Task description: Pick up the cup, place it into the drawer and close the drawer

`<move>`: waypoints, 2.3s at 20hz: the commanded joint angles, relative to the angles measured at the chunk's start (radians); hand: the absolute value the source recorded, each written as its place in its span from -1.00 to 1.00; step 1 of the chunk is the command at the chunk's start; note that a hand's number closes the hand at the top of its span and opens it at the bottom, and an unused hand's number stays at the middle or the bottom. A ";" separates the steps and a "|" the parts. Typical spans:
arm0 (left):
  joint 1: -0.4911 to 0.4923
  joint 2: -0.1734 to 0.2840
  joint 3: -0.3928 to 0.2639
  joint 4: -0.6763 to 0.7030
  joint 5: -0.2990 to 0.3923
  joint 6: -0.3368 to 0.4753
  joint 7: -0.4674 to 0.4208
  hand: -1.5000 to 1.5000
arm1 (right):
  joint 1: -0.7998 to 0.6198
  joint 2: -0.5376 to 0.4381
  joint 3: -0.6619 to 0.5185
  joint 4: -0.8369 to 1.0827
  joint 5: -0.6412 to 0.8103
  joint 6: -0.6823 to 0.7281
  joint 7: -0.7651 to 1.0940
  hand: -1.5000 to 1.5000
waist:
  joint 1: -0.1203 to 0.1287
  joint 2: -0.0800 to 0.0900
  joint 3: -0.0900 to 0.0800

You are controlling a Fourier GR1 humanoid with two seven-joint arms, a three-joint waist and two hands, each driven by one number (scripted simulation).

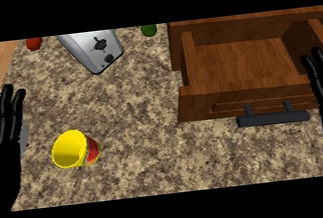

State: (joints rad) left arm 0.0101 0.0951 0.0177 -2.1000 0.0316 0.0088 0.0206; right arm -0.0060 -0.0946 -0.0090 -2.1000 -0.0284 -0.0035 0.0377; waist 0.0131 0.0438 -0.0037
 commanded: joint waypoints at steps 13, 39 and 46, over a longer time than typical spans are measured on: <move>0.084 0.206 0.071 0.154 0.624 -0.575 -0.038 -1.00 | 0.028 -0.014 0.016 -0.014 -0.122 0.097 0.057 -1.00 | -0.014 -0.044 0.003; 0.072 0.127 0.147 0.247 0.529 -0.618 0.079 -1.00 | -0.008 0.040 0.022 0.028 -0.079 0.093 0.033 -1.00 | -0.013 -0.045 0.004; 0.088 0.115 0.198 0.407 0.383 -0.708 -0.067 -1.00 | -0.037 0.031 0.014 -0.012 -0.075 0.085 0.082 -1.00 | -0.014 -0.044 0.003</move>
State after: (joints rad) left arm 0.0796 0.2118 0.1902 -1.7605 0.4720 -0.6624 0.0094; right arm -0.0729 -0.0756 -0.0167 -2.0535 -0.1120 0.0882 0.1020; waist 0.0005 -0.0002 -0.0001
